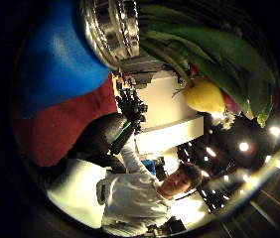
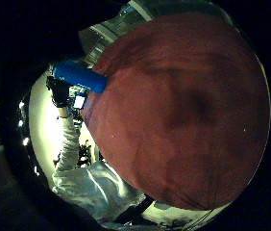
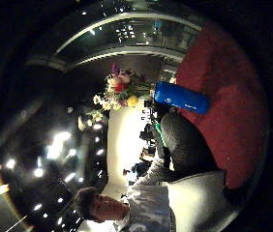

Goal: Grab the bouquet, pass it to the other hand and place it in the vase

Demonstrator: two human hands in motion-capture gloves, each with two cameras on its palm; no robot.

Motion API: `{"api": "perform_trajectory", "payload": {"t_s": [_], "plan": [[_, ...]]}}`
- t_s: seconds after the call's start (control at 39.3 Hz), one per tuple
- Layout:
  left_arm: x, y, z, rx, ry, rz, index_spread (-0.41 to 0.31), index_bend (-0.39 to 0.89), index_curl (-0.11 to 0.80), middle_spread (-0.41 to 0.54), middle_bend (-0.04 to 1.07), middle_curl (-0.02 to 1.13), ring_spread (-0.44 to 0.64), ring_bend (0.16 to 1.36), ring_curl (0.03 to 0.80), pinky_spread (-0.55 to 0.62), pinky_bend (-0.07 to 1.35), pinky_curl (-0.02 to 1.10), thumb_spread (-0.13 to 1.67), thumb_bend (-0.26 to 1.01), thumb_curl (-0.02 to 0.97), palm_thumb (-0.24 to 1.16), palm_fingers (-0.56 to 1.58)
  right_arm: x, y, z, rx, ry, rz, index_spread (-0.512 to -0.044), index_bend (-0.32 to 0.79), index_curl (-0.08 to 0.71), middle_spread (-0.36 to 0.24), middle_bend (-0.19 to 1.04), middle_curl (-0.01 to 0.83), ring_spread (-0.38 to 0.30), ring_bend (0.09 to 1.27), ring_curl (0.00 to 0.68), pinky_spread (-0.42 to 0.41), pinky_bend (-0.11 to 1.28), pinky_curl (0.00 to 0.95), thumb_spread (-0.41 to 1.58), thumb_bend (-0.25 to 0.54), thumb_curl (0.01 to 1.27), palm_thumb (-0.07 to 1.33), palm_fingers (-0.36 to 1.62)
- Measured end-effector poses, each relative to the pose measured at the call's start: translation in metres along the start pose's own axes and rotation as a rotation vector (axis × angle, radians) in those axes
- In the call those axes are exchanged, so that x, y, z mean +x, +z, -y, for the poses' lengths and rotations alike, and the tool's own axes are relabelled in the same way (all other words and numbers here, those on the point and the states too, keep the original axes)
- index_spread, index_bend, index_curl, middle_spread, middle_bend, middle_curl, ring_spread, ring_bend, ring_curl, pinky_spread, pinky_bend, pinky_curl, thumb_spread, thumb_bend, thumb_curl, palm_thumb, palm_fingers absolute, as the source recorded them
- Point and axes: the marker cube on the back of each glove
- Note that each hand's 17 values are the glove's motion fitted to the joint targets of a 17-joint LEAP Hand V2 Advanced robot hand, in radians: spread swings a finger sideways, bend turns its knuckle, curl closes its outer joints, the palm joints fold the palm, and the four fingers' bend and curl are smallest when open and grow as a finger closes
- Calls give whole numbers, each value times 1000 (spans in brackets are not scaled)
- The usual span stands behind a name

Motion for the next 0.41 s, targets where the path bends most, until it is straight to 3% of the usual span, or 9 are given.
{"api": "perform_trajectory", "payload": {"t_s": [0.18, 0.33, 0.41], "plan": [[4, 0, -1, 24, 14, 0, 135, 77, 256, 276, 236, 346, 360, 608, 327, 390, 411, 315, 878, -29, 475, 452, -69, 8, 6, -7, -12, 97, 60, -359, 138, 215, 47, 203, 348, 151, 485, 291, 283, 577, 325, 1104, -16, 373, 574, 97], [4, 6, -5, 39, 35, 13, 144, 101, 235, 285, 247, 355, 371, 623, 323, 410, 412, 314, 900, -28, 446, 470, -29, 24, 16, -9, 88, 272, -121, -356, 140, 221, 47, 206, 350, 148, 474, 288, 281, 552, 322, 1111, -15, 377, 596, 113], [0, 9, -5, 38, 43, -2, 147, 112, 230, 284, 246, 357, 367, 631, 324, 412, 412, 315, 909, -28, 435, 478, -15, 26, 22, -5, 30, 170, -34, -355, 137, 222, 47, 203, 350, 147, 470, 287, 281, 546, 322, 1112, -18, 378, 600, 116]]}}
